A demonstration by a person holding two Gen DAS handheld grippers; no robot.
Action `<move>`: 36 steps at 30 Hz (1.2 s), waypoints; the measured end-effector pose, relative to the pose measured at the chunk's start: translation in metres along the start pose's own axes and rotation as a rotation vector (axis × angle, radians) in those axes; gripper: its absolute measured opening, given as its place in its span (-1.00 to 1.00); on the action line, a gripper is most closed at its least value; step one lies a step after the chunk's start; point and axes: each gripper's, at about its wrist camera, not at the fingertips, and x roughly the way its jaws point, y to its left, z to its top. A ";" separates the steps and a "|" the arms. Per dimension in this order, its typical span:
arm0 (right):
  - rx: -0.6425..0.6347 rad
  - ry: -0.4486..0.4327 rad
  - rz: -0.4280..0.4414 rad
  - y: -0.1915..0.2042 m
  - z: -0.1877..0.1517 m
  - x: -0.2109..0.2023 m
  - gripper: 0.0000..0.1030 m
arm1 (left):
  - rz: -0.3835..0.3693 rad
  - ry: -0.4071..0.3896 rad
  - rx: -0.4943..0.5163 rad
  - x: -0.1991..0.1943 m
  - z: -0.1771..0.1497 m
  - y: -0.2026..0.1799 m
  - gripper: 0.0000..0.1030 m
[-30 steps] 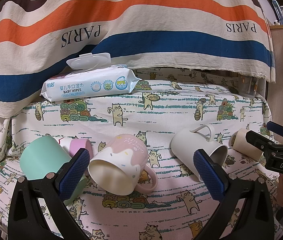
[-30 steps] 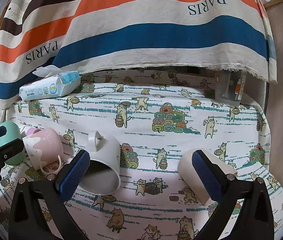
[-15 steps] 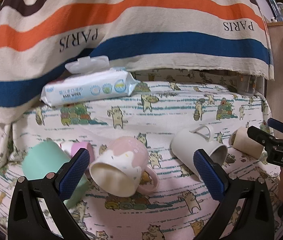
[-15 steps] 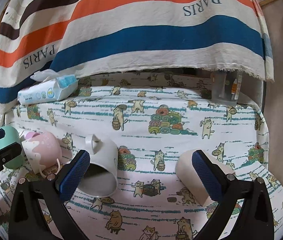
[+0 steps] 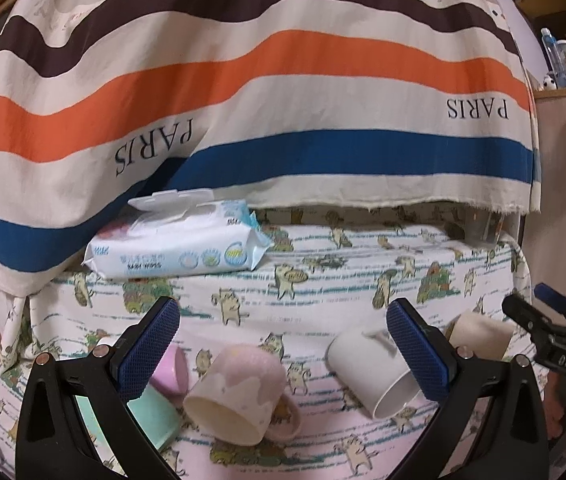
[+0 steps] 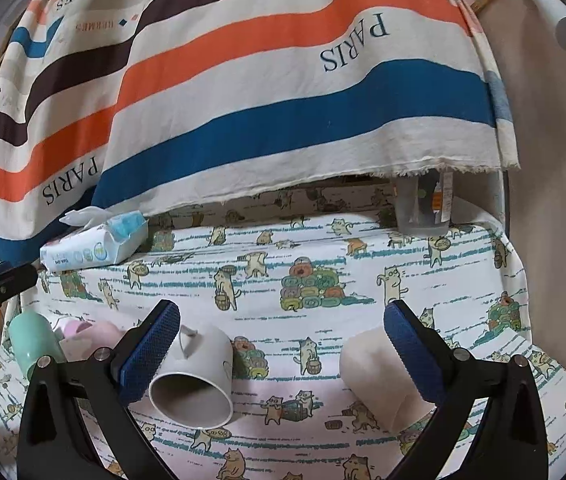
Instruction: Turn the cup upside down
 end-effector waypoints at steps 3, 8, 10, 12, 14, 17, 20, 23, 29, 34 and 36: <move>-0.006 -0.007 0.003 0.001 0.000 -0.002 0.99 | -0.004 -0.007 -0.017 0.005 0.000 0.000 0.99; -0.012 0.004 -0.006 0.001 0.001 0.000 0.99 | -0.006 0.023 -0.048 0.015 -0.012 0.007 0.99; -0.001 0.045 0.022 0.002 0.005 0.004 0.99 | -0.005 0.041 -0.048 0.018 -0.013 0.010 0.99; 0.002 0.108 0.044 0.005 0.011 0.011 0.99 | 0.002 0.046 -0.056 0.020 -0.014 0.015 0.99; -0.001 0.168 0.068 0.010 0.018 0.019 0.99 | 0.002 0.060 -0.064 0.022 -0.014 0.020 0.99; -0.043 0.315 0.110 0.025 0.025 0.038 0.99 | 0.013 0.106 -0.061 0.029 -0.014 0.023 0.99; -0.050 0.461 0.141 0.041 0.027 0.063 0.99 | 0.011 0.155 -0.060 0.037 -0.017 0.026 0.99; -0.034 0.567 0.170 0.056 0.019 0.087 0.99 | 0.018 0.203 -0.057 0.046 -0.022 0.028 0.99; -0.135 0.729 0.160 0.091 -0.011 0.137 0.99 | 0.055 0.298 -0.106 0.062 -0.031 0.042 0.99; -0.197 0.780 0.134 0.109 -0.030 0.165 0.99 | 0.075 0.329 -0.137 0.069 -0.034 0.054 0.99; -0.203 0.794 0.129 0.114 -0.033 0.173 0.99 | 0.081 0.338 -0.139 0.070 -0.035 0.055 0.99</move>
